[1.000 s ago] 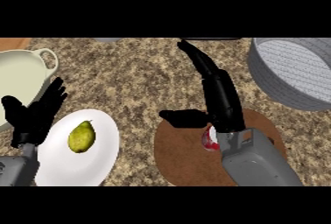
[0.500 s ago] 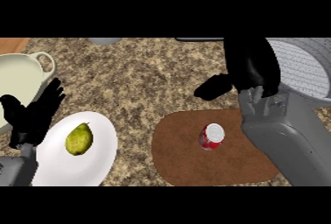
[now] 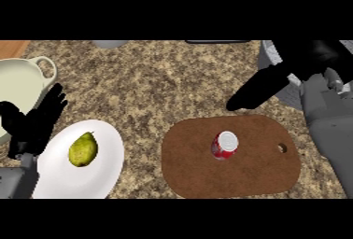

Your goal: Pick the can from the cutting board and place it in the basket

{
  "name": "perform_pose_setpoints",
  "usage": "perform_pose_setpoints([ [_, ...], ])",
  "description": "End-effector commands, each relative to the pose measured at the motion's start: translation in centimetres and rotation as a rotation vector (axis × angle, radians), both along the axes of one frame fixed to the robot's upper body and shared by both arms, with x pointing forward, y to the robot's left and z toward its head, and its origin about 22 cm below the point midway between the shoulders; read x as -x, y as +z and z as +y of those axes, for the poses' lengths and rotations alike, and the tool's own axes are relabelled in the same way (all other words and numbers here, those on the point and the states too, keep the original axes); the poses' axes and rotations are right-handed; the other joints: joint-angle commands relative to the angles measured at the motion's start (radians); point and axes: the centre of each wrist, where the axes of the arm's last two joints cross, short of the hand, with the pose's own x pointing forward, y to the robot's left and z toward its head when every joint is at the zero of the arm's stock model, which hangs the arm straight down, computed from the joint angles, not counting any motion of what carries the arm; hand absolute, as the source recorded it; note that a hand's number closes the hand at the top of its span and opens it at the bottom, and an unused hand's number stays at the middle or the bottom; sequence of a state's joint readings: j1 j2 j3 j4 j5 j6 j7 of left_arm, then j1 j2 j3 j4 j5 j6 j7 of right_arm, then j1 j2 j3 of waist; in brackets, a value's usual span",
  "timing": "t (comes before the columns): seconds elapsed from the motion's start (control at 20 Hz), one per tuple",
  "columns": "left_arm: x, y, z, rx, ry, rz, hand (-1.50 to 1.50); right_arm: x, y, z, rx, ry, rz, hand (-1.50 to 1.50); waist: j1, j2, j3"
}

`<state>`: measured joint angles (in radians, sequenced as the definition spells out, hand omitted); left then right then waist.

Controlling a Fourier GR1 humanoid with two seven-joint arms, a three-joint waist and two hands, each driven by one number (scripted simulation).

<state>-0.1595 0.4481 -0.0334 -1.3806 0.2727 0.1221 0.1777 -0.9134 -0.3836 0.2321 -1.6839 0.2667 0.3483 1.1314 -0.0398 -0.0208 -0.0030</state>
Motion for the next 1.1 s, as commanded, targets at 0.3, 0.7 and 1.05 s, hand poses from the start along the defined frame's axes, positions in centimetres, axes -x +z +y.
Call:
perform_pose_setpoints([
  [0.3,0.4,-1.1,0.8,-0.001,0.003,0.005,0.0,6.4,2.1,-4.5,-0.04,-0.043,0.12,-1.5,-0.017,0.004,0.002],
  [0.7,-0.4,0.8,0.9,0.0,0.0,-0.011,0.0,11.8,-3.3,-6.2,-0.094,-0.061,0.06,-1.5,0.008,0.015,0.003],
  [1.05,-0.7,0.2,-0.6,0.007,-0.04,-0.014,0.0,12.2,-9.2,-4.4,-0.115,-0.107,-0.027,-1.5,0.034,0.02,0.003],
])
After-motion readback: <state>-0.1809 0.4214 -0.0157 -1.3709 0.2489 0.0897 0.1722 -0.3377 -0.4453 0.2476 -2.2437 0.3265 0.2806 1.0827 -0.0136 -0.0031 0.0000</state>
